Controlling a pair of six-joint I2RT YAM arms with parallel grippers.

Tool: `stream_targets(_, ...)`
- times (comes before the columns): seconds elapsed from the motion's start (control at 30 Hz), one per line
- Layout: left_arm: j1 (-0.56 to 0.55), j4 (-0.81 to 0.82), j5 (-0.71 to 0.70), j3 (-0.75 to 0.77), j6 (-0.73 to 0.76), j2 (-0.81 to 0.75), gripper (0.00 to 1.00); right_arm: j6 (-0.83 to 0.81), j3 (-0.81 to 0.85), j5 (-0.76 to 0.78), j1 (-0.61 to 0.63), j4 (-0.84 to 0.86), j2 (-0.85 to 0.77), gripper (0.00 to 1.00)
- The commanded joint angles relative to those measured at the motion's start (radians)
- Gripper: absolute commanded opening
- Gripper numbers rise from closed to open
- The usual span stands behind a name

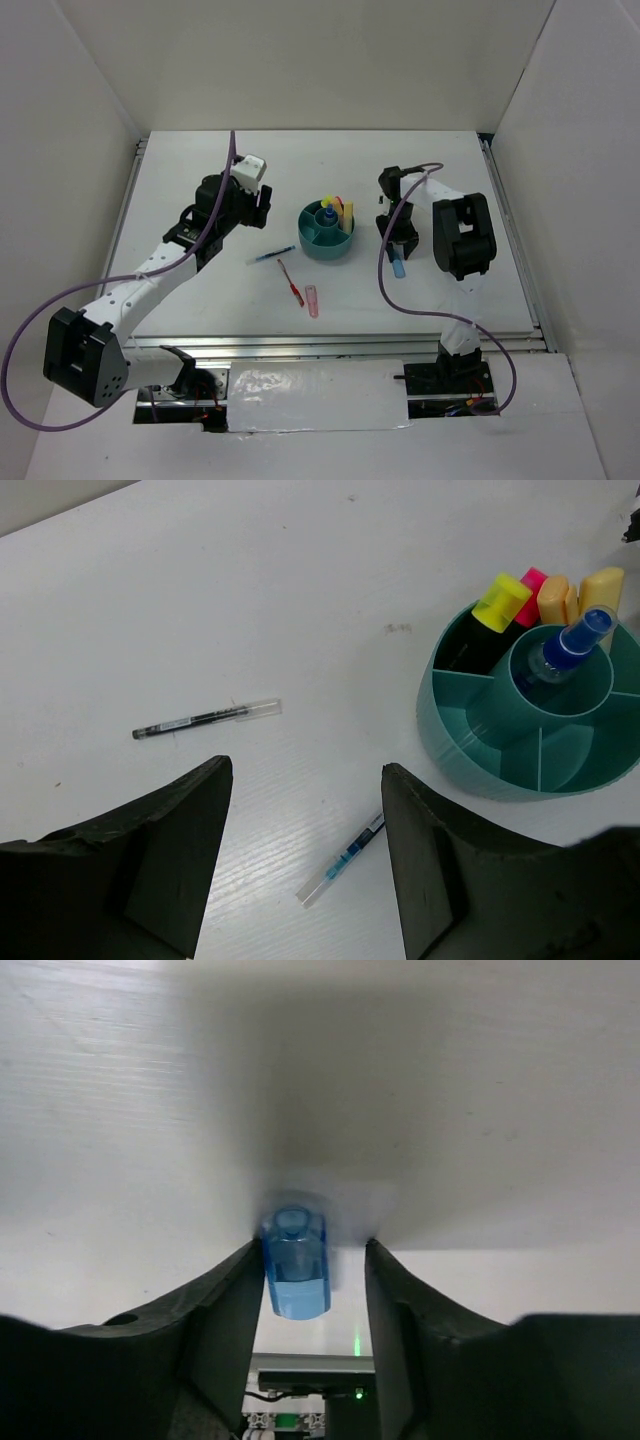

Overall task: Sort the stationery into containers
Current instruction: Pick up the stationery from the center of the board, then place the stationery in the storage box.

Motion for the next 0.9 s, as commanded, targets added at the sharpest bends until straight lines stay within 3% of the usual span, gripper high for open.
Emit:
stream_targets(0.0, 0.005, 0.027, 0.012, -0.005, 0.009, -0.037, 0.73, -0.002, -0.014, 0.048, -0.016, 0.038, -0.001, 0.53)
stream_targets(0.1, 0.006, 0.022, 0.012, -0.005, 0.013, -0.037, 0.73, -0.011, 0.007, 0.016, -0.017, 0.026, 0.016, 0.48)
stream_targets(0.2, 0.006, 0.019, 0.012, -0.006, 0.017, -0.042, 0.73, -0.019, 0.018, 0.001, -0.014, 0.021, 0.022, 0.34)
stream_targets(0.23, 0.006, 0.020, 0.007, -0.008, 0.015, -0.040, 0.73, -0.025, 0.024, -0.013, -0.014, 0.018, 0.022, 0.25)
stream_targets(0.47, 0.005, 0.030, 0.001, -0.011, -0.003, -0.040, 0.75, -0.023, 0.115, -0.292, -0.071, 0.041, -0.096, 0.03)
stream_targets(0.67, 0.006, 0.045, 0.028, -0.014, -0.029, -0.039, 0.75, 0.070, 0.004, -0.446, -0.126, 0.324, -0.377, 0.00)
stream_targets(0.87, 0.013, 0.056, 0.047, -0.028, -0.048, -0.043, 0.75, 0.170, -0.192, -0.484, -0.065, 0.654, -0.627, 0.00)
